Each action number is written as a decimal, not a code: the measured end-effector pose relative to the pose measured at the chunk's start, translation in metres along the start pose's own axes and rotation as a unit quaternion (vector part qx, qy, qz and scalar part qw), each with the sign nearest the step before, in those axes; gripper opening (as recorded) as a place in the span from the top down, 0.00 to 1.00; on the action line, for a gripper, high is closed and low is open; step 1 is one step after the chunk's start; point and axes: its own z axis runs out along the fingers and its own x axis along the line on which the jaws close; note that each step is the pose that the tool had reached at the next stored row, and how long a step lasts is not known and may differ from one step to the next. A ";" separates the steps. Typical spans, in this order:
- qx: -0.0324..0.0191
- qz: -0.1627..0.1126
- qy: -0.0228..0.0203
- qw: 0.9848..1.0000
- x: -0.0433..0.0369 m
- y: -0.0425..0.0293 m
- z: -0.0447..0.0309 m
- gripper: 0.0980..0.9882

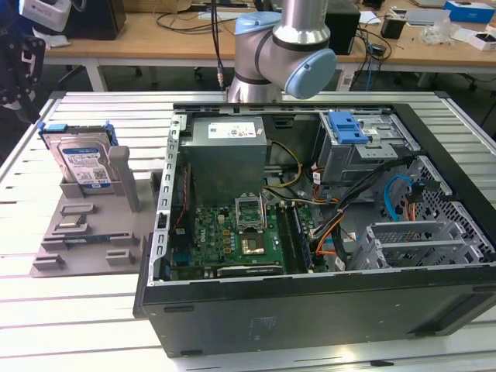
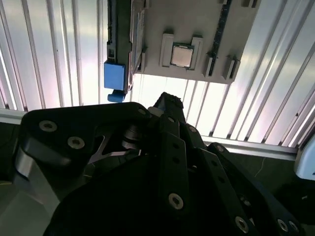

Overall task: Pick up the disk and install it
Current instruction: 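Pick up the disk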

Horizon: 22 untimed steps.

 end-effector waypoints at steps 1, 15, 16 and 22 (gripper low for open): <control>0.000 -0.004 0.000 1.000 0.0000 0.0000 0.0000 0.99; -0.001 -0.105 0.004 0.994 0.0000 0.0000 0.0001 0.99; -0.001 -0.111 0.004 0.994 0.0000 0.0000 0.0001 0.99; -0.002 -0.145 0.005 0.989 0.0000 0.0000 0.0001 0.99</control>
